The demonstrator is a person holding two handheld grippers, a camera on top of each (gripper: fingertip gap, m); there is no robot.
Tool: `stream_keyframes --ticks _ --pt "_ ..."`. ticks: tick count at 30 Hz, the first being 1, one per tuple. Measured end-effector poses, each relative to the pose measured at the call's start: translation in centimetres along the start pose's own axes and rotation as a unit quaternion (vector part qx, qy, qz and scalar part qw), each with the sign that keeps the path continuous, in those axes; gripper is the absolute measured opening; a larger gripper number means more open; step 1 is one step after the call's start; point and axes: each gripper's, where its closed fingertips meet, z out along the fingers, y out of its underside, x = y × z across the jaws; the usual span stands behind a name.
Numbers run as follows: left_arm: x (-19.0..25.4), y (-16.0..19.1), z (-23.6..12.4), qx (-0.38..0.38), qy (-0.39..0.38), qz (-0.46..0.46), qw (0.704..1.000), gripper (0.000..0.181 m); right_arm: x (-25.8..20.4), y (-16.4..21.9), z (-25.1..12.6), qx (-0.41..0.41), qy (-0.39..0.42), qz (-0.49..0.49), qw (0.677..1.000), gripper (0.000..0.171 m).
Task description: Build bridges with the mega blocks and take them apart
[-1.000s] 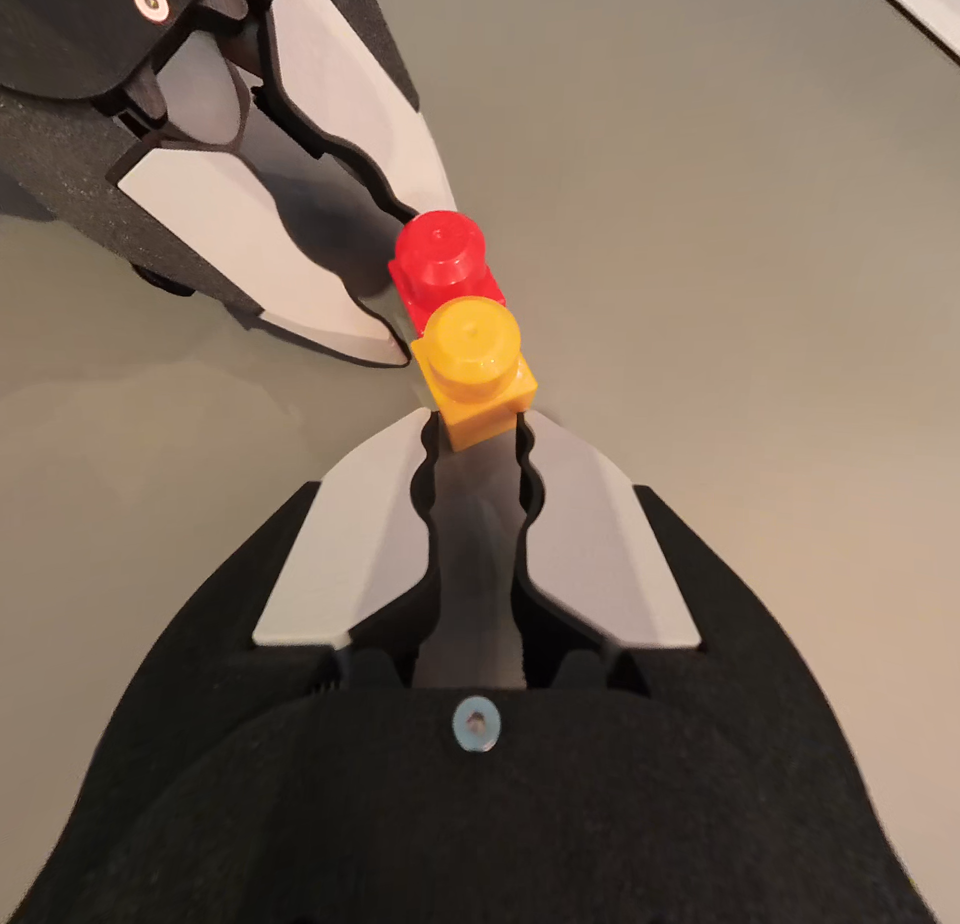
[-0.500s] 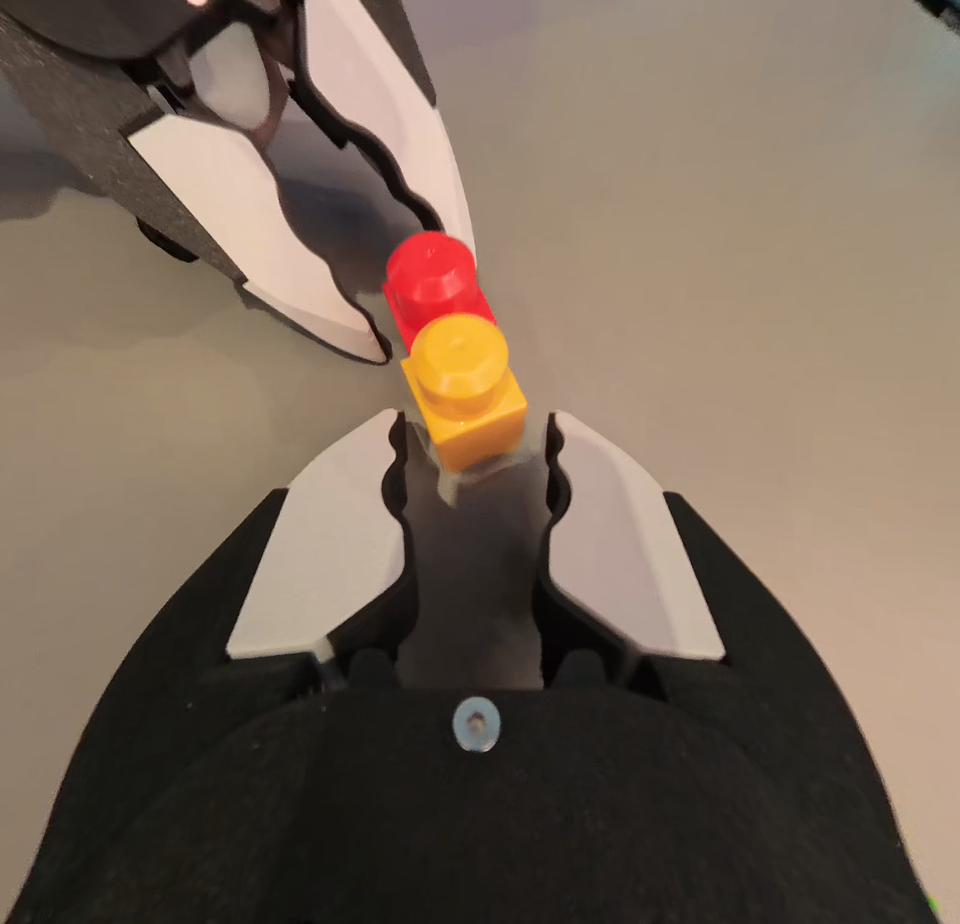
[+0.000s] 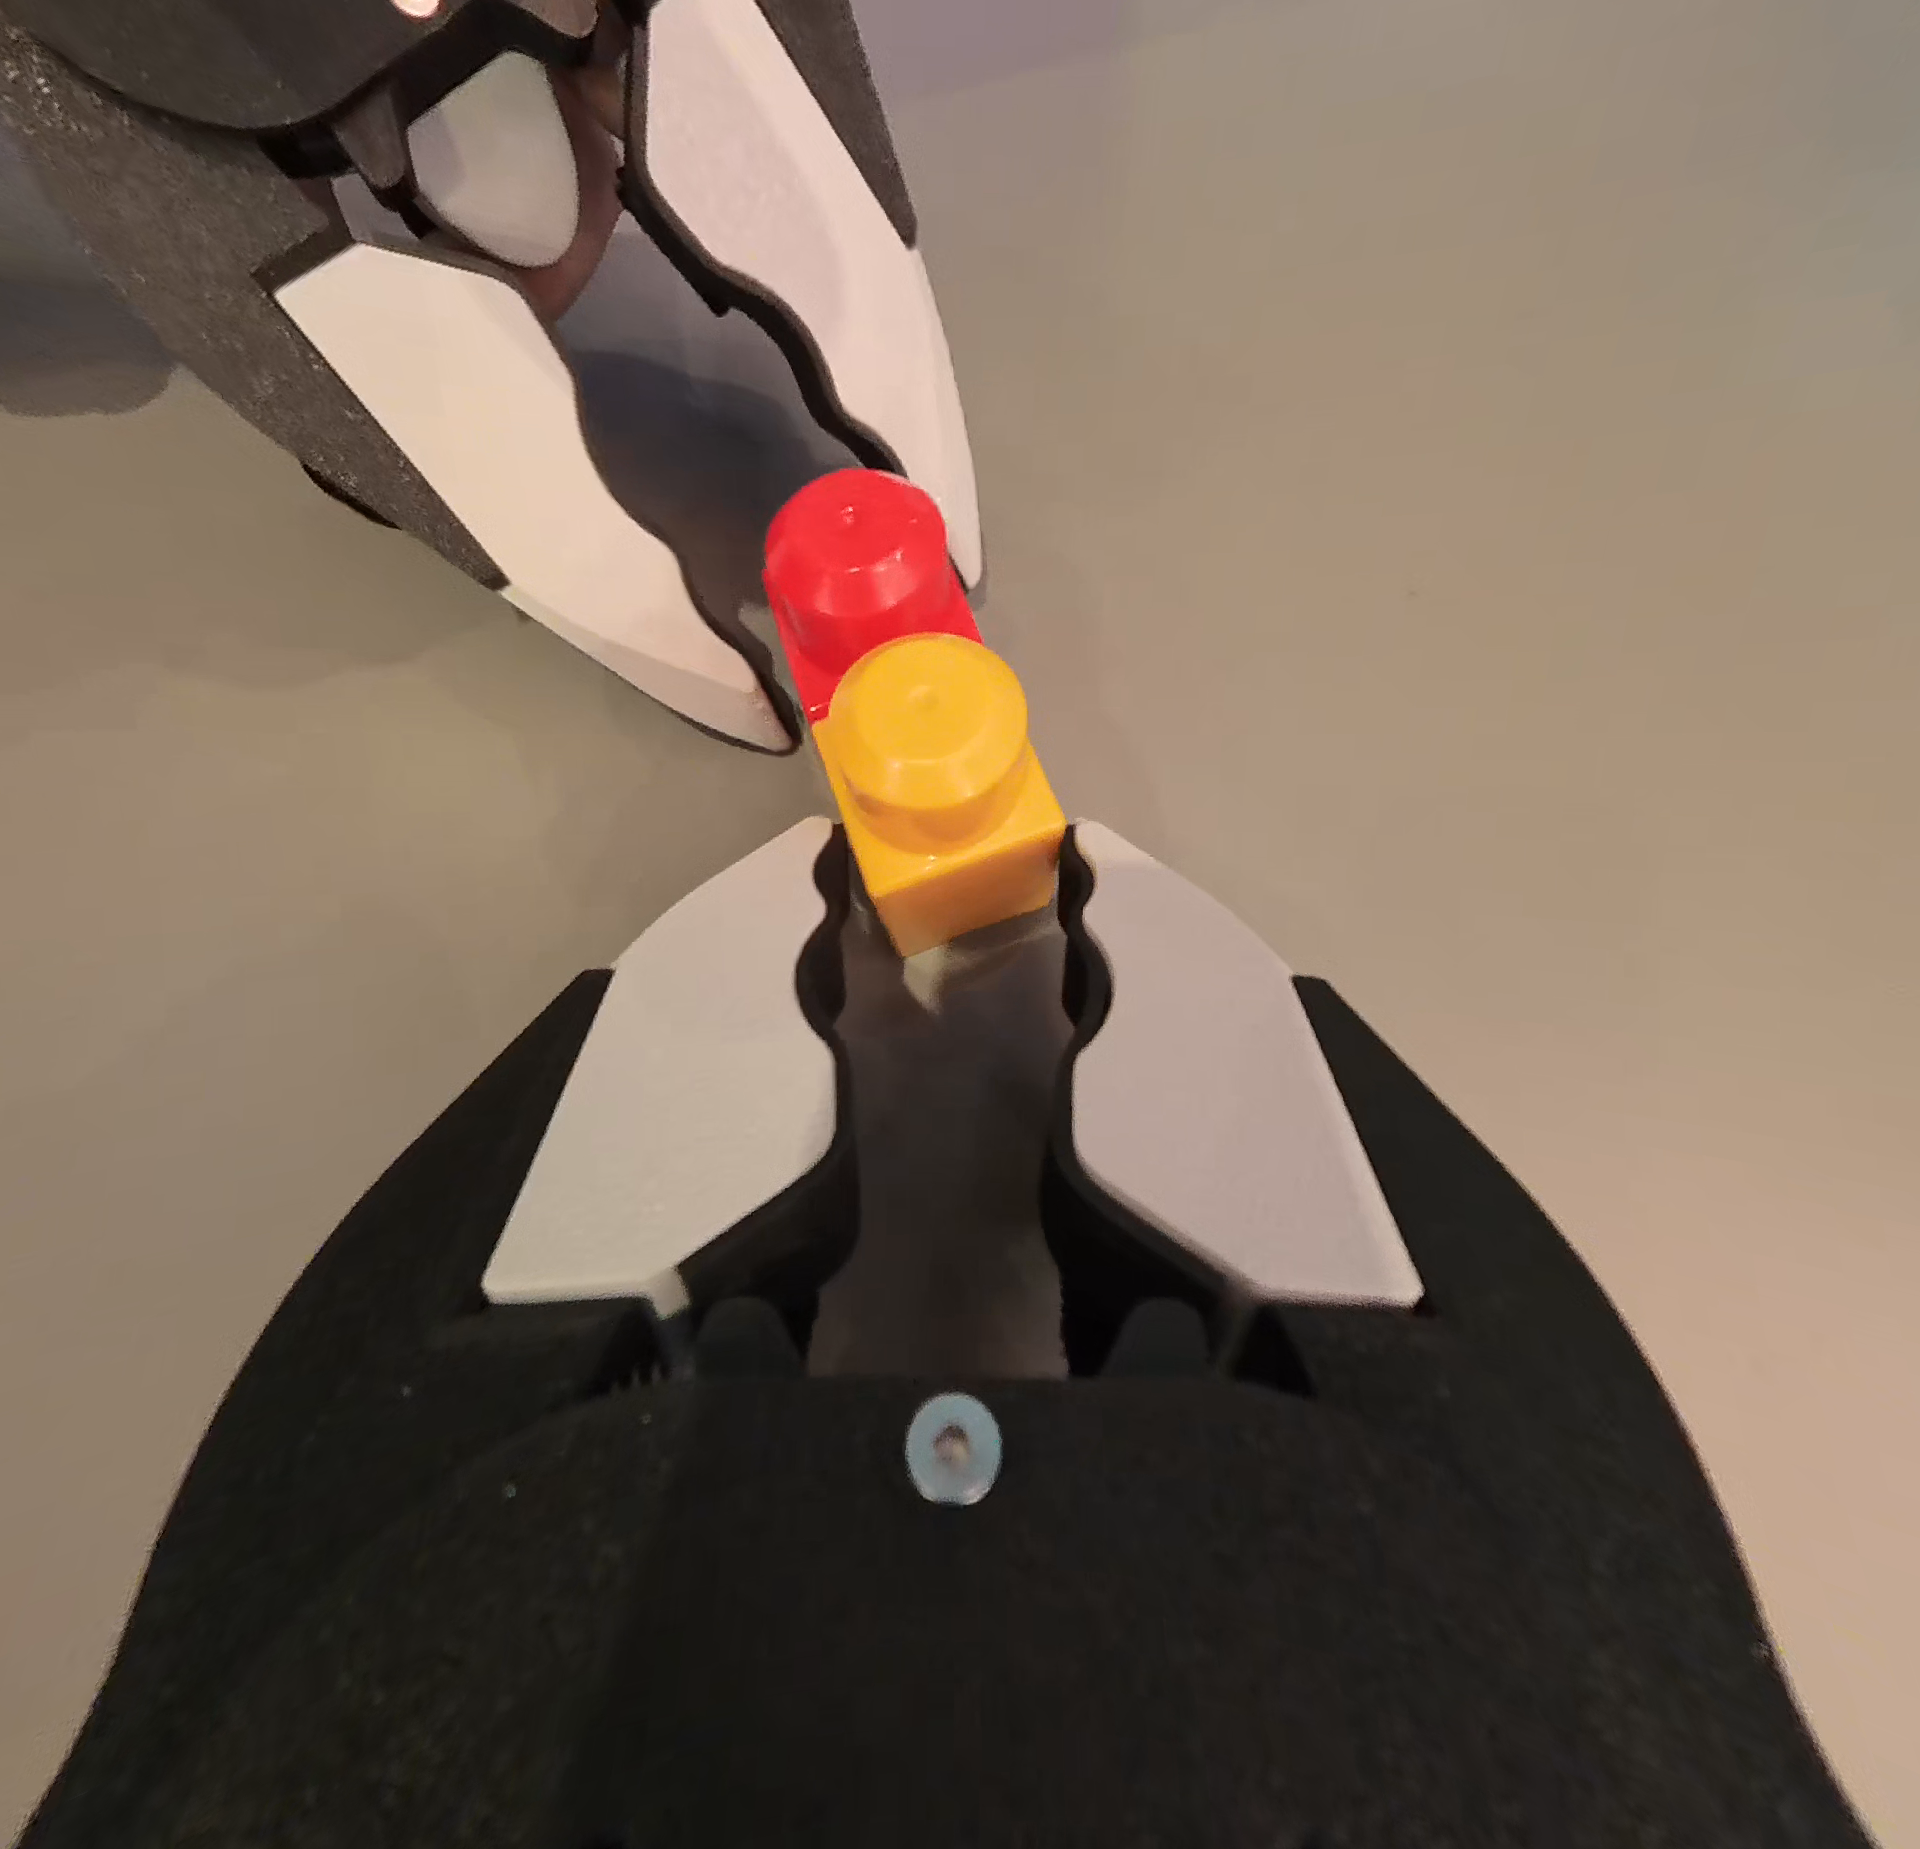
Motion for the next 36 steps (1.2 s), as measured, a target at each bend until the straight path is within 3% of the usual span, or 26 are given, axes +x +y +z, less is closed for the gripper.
stream_keyframes --ticks 16,23,26,32,36 --pt "-0.6 1.5 -1.1 -0.006 0.003 0.014 1.000 0.045 -1.8 -1.5 2.1 0.001 0.047 0.037 0.998 0.038" --pt "-0.1 2.0 -2.6 0.028 0.020 -0.058 0.998 0.068 -2.3 -2.2 2.2 0.019 0.039 0.049 0.998 0.048" --pt "0.0 2.2 -3.4 0.036 -0.020 -0.093 0.995 0.080 -2.2 -1.9 1.5 0.024 0.033 0.060 0.997 0.047" --pt "0.3 2.8 -4.2 0.017 -0.134 -0.149 0.980 0.069 -1.7 -1.4 1.3 0.017 0.020 0.049 0.998 0.042" --pt "0.7 3.2 -3.9 0.020 -0.137 -0.217 0.966 0.070 -2.1 -1.3 1.3 0.014 0.014 0.038 0.999 0.044"
